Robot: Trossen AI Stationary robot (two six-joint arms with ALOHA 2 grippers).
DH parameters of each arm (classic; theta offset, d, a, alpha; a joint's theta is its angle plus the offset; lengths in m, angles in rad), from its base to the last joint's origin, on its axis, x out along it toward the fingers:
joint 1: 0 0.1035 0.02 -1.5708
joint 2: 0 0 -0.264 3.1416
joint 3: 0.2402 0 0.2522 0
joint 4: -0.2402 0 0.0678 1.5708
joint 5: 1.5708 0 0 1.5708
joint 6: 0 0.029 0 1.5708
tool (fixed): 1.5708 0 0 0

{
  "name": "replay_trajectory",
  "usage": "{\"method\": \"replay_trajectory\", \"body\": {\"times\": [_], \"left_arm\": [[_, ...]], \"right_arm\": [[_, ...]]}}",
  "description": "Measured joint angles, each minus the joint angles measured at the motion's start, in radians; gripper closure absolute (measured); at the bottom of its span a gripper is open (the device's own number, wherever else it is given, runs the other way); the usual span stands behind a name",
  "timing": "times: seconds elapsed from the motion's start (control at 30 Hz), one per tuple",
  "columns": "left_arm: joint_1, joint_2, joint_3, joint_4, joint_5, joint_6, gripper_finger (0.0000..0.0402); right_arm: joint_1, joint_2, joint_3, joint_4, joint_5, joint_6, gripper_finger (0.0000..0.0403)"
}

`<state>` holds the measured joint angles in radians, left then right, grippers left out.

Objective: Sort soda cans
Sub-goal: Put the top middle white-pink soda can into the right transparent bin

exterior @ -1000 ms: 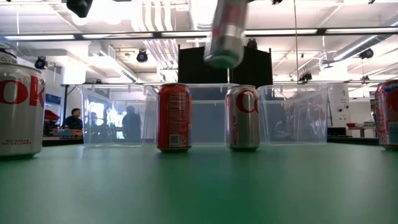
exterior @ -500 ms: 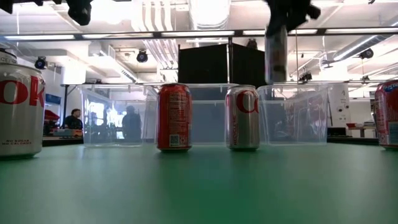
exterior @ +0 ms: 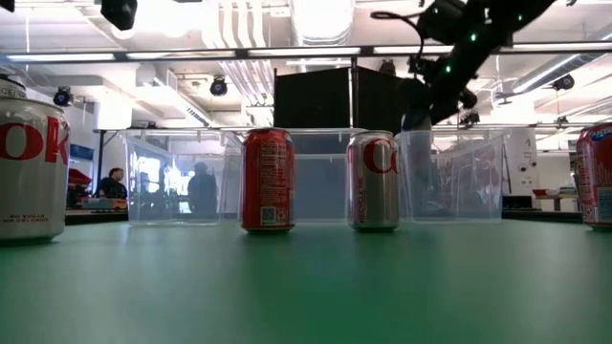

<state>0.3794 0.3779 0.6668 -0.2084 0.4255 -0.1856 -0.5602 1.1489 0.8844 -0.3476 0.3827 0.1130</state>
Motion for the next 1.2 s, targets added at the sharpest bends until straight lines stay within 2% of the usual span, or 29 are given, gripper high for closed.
{"method": "replay_trajectory", "body": {"times": [0.17, 0.3, 0.53, 0.77, 0.9, 1.07, 1.2], "left_arm": [[0.0, -0.001, 0.01, -0.013, 0.0, 0.0, 0.0207], [0.0, 0.0, 0.007, -0.023, 0.0, 0.0, 0.0207], [0.0, 0.003, 0.006, -0.034, -0.001, -0.012, 0.0207], [0.0, 0.002, 0.005, -0.029, 0.0, -0.012, 0.0207], [0.0, 0.003, 0.005, -0.029, 0.0, -0.014, 0.0207], [0.0, 0.002, 0.005, -0.014, 0.0, -0.04, 0.0207], [0.0, 0.002, 0.006, -0.008, 0.002, -0.041, 0.0207]], "right_arm": [[-0.07, 0.019, -0.056, 0.08, -0.04, -0.018, 0.0154], [-0.113, 0.047, -0.077, 0.157, -0.118, -0.071, 0.015], [-0.154, 0.131, -0.089, 0.227, -0.15, -0.107, 0.0151], [-0.161, 0.174, -0.085, 0.247, -0.148, -0.101, 0.0128], [-0.16, 0.143, -0.089, 0.213, -0.148, -0.13, 0.0093], [-0.16, 0.04, -0.047, 0.142, -0.137, -0.16, 0.0045], [-0.133, -0.037, 0.025, -0.008, -0.147, -0.166, 0.0035]]}}
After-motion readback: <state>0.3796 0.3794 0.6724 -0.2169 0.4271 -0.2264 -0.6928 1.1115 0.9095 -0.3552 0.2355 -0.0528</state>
